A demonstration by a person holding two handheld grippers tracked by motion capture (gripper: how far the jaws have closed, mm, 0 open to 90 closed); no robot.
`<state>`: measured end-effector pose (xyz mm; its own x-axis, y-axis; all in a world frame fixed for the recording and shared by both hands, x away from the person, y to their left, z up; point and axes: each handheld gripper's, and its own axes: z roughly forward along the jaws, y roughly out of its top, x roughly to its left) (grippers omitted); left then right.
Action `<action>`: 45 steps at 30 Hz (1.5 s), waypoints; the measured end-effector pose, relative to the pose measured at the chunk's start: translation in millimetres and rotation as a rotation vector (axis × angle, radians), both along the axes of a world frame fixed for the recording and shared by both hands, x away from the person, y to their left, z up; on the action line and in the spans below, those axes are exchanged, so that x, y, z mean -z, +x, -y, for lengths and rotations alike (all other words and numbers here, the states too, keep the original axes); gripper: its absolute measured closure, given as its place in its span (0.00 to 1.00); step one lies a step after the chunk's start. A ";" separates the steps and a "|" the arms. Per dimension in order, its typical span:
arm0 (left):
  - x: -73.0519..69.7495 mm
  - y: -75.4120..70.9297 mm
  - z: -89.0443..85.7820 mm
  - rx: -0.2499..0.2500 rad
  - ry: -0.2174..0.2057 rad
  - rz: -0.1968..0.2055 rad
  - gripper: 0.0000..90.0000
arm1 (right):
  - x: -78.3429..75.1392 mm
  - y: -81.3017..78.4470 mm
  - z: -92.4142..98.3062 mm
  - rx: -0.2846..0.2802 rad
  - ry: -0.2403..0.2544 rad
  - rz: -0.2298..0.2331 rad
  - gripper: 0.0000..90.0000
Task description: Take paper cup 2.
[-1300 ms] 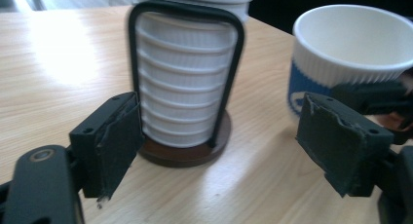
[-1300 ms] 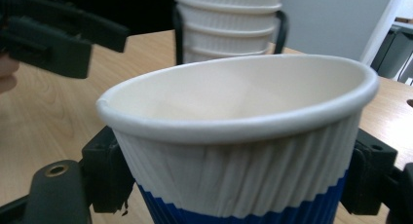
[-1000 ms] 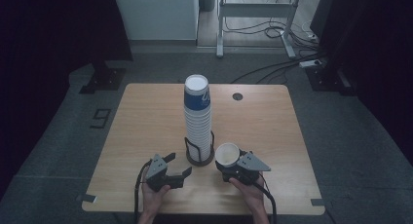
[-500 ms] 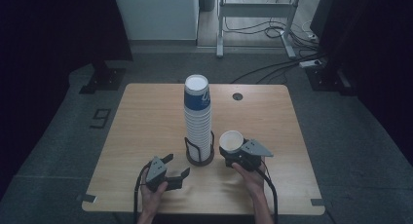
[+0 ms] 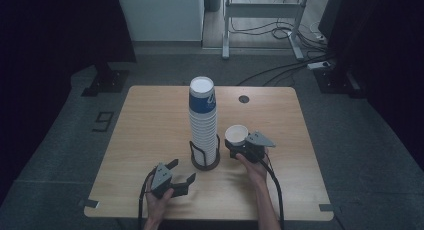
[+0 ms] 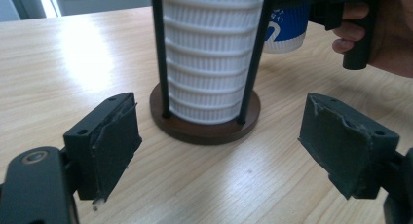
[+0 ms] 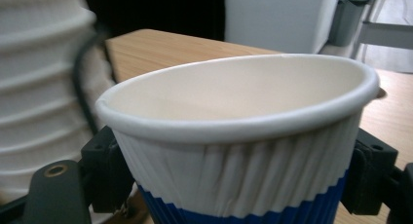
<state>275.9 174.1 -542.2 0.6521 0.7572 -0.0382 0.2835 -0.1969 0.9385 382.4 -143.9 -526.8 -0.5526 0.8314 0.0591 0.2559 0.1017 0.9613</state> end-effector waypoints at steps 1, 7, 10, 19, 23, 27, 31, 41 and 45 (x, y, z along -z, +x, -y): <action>0.0 0.5 -0.7 0.001 0.001 -0.003 0.16 | 4.5 6.3 1.9 0.009 -0.011 -0.014 0.19; 1.1 0.3 1.4 -0.001 -0.001 0.013 0.16 | 13.0 15.7 5.0 0.038 -0.015 -0.029 0.19; 1.4 -0.5 3.0 -0.007 0.001 0.027 0.19 | 16.8 17.9 3.4 0.035 -0.005 -0.035 0.19; 2.4 -4.0 -3.6 -0.053 -0.066 0.047 0.16 | 18.4 17.4 2.2 0.023 -0.044 -0.077 0.19; 2.6 -4.6 -2.4 -0.053 -0.059 0.057 0.16 | 17.5 16.5 5.1 0.029 -0.079 -0.106 0.19; 2.6 -4.6 -1.9 -0.059 -0.057 0.061 0.16 | 20.0 16.8 6.8 0.039 -0.122 -0.148 0.17; 2.6 -4.8 -1.1 -0.051 -0.051 0.066 0.16 | 20.8 16.0 8.3 0.044 -0.109 -0.173 0.16; 2.8 -5.2 -1.3 -0.060 -0.054 0.074 0.16 | 19.1 8.6 11.0 0.055 -0.116 -0.211 0.16; 2.8 -5.2 -1.5 -0.065 -0.056 0.073 0.16 | 15.4 1.0 12.1 0.067 -0.110 -0.213 0.15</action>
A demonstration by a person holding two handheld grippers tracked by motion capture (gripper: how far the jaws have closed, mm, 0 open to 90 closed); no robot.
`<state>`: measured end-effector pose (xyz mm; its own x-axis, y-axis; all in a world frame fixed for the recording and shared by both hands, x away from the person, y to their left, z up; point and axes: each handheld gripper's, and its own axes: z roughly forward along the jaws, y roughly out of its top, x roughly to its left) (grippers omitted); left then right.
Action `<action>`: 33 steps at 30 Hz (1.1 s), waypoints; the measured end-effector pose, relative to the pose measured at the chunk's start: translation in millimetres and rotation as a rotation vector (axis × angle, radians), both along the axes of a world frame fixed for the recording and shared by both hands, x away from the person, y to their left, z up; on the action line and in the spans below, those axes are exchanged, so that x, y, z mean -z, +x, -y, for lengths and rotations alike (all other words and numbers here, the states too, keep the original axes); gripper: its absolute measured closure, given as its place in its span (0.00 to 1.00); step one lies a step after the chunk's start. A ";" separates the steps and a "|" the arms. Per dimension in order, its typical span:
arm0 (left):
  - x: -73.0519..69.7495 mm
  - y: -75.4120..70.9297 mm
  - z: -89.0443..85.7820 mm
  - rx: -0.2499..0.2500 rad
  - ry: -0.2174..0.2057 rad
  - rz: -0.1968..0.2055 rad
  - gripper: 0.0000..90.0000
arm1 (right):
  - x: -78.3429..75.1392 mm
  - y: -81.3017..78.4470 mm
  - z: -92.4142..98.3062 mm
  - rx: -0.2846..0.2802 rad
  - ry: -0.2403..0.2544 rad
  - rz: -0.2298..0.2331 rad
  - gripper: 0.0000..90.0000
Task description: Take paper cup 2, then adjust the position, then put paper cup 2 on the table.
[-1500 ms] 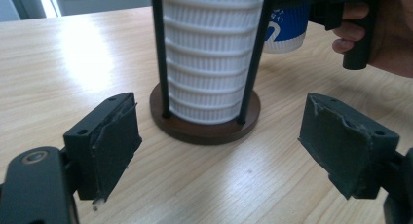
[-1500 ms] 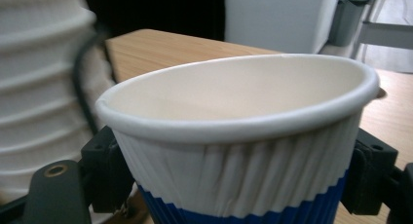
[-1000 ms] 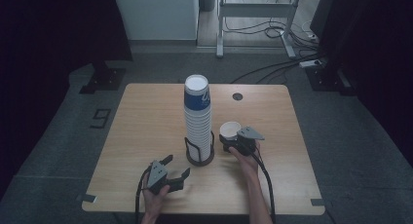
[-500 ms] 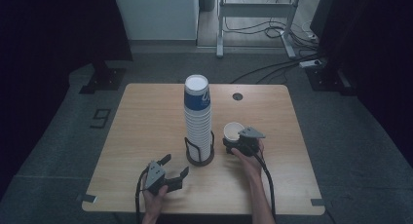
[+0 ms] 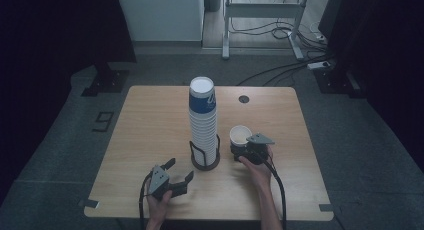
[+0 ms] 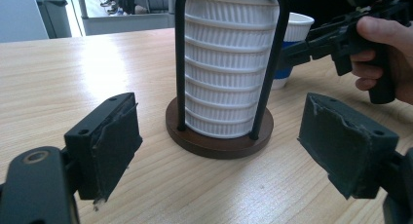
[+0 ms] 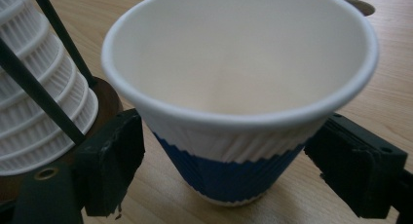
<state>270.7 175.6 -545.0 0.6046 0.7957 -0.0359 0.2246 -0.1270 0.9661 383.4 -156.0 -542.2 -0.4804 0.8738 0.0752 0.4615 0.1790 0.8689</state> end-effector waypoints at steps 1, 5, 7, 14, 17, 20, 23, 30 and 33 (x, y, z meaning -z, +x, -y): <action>0.0 0.0 0.0 -0.001 0.000 0.000 0.16 | 0.0 0.0 0.0 0.000 0.000 0.000 0.15; 0.0 0.4 -0.2 -0.004 -0.004 -0.005 0.16 | -5.6 -8.2 1.0 0.022 0.002 0.014 0.17; 0.0 0.4 -0.4 -0.004 -0.005 -0.004 0.16 | -6.2 -10.3 2.4 0.023 -0.001 0.014 0.17; -0.2 0.6 0.8 -0.004 0.006 -0.006 0.16 | -4.6 -27.5 12.6 0.044 0.030 0.029 0.17; -0.2 0.7 1.1 -0.004 0.008 -0.007 0.16 | -10.0 -38.3 12.8 0.041 0.049 0.068 0.16; -0.3 0.6 1.3 -0.006 0.010 -0.007 0.16 | -16.8 -46.6 12.3 0.036 0.065 0.097 0.16; -0.3 0.4 1.3 -0.005 0.011 -0.006 0.16 | -28.1 -54.2 9.8 0.019 0.091 0.145 0.16; -0.2 0.2 1.0 -0.006 0.008 -0.004 0.16 | -46.0 -61.4 2.8 -0.037 0.124 0.187 0.18; -0.3 0.1 0.8 -0.004 0.008 -0.003 0.16 | -58.3 -66.5 -1.7 -0.078 0.155 0.208 0.20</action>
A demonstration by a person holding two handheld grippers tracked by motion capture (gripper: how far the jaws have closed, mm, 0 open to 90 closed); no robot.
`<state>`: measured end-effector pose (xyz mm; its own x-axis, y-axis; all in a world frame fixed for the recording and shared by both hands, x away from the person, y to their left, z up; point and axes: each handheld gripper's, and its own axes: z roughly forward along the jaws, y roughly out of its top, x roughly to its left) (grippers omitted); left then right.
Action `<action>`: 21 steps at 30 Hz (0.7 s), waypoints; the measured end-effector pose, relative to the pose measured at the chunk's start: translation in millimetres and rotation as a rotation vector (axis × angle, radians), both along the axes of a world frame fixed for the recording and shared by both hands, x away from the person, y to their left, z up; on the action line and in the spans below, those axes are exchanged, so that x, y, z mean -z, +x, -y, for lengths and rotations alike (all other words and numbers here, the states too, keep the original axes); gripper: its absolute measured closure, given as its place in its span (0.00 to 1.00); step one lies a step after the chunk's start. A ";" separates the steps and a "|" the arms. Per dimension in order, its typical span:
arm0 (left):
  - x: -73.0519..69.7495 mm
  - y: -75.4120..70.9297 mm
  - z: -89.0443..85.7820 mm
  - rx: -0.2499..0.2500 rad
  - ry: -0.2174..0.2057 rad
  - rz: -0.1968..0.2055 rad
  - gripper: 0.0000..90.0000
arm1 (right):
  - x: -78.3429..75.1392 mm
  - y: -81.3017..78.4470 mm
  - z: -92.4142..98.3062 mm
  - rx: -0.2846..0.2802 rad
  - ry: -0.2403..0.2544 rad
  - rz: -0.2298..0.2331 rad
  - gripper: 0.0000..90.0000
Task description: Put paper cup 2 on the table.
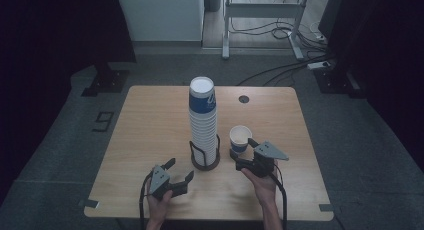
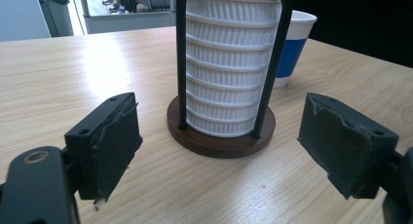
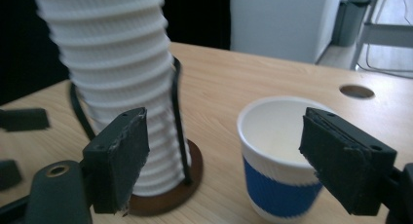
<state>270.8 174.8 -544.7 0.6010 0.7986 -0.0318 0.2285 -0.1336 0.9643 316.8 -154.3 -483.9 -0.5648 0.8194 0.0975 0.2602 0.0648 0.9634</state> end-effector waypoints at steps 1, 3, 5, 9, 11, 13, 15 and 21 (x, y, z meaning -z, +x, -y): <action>0.0 -0.1 0.0 0.000 0.000 0.002 0.16 | -2.5 -0.6 -0.7 -0.010 0.005 0.001 0.21; 0.2 -0.5 0.1 -0.002 0.001 0.007 0.16 | -8.0 -2.1 -2.3 -0.030 0.025 0.010 0.21; 0.3 -1.0 0.1 0.000 -0.001 0.012 0.16 | -14.9 -4.2 -4.8 -0.045 0.039 0.024 0.22; 0.3 -0.7 -0.4 0.001 -0.004 0.011 0.16 | -28.3 -9.8 -9.6 -0.087 0.057 0.059 0.26; 0.3 -0.8 -0.4 0.000 -0.005 0.010 0.16 | -35.0 -11.8 -11.5 -0.101 0.060 0.066 0.26; 0.4 -1.1 -0.3 -0.001 -0.005 0.012 0.16 | -42.6 -14.2 -13.3 -0.115 0.065 0.082 0.26; 0.4 -1.0 -0.6 0.001 -0.006 0.012 0.16 | -50.4 -16.0 -14.2 -0.137 0.079 0.091 0.26; 0.4 -1.3 -1.1 0.004 -0.006 0.014 0.16 | -70.4 -18.3 -17.9 -0.177 0.096 0.117 0.23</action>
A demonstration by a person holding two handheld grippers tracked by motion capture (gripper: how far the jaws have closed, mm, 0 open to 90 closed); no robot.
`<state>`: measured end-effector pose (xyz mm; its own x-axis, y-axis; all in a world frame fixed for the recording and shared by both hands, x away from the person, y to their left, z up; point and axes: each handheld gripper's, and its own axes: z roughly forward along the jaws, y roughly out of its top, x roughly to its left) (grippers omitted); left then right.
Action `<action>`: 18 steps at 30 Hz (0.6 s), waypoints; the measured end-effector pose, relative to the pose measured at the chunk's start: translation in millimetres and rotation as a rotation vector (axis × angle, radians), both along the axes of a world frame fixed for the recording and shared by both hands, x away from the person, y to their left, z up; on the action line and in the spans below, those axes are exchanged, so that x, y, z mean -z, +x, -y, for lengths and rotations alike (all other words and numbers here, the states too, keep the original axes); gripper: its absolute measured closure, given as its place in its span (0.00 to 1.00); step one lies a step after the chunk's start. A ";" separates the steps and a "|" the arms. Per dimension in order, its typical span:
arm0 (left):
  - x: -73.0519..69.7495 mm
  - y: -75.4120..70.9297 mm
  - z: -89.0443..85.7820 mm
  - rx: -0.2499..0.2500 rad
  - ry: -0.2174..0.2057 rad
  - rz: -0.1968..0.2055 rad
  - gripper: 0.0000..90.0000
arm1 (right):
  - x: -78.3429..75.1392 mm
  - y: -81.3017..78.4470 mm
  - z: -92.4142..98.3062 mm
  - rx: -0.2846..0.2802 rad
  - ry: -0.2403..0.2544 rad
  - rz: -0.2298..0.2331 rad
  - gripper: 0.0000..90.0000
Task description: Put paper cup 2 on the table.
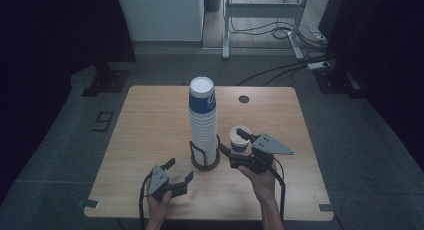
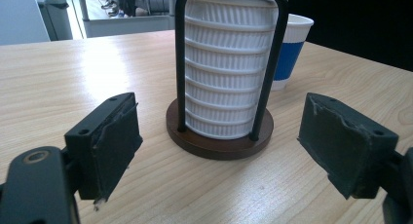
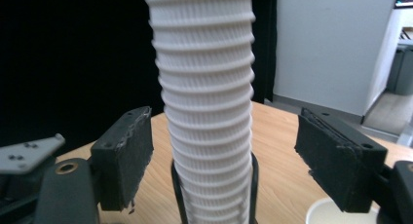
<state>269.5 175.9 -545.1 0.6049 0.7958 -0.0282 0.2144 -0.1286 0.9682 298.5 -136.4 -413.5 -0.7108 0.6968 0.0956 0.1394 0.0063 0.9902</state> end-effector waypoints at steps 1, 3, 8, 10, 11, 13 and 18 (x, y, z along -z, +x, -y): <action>0.1 0.1 0.2 -0.001 -0.002 0.000 0.16 | -4.4 -0.6 -0.9 -0.011 0.009 0.002 0.23; 0.0 0.2 0.0 0.001 -0.002 -0.001 0.16 | -11.3 -0.9 -2.3 -0.027 0.016 0.009 0.22; 0.0 0.0 0.6 0.002 0.004 0.001 0.16 | -28.6 1.2 -8.9 -0.052 0.007 0.031 0.17; -0.1 0.5 0.8 0.005 0.003 -0.002 0.16 | -34.4 3.5 -11.5 -0.062 0.012 0.036 0.17; -0.1 0.6 0.8 0.005 0.004 -0.003 0.16 | -38.2 5.6 -13.5 -0.065 0.010 0.043 0.17; -0.1 0.5 0.8 0.004 0.004 -0.002 0.16 | -43.5 9.4 -17.2 -0.065 0.008 0.045 0.16; 0.0 -0.5 1.0 0.008 0.008 0.006 0.16 | -52.6 19.4 -24.2 -0.068 0.002 0.061 0.15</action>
<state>269.1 174.9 -545.1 0.6112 0.7913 -0.0185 0.2074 -0.1376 0.9685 318.0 -112.2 -360.9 -0.7608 0.6468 0.0520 0.0783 0.0119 0.9969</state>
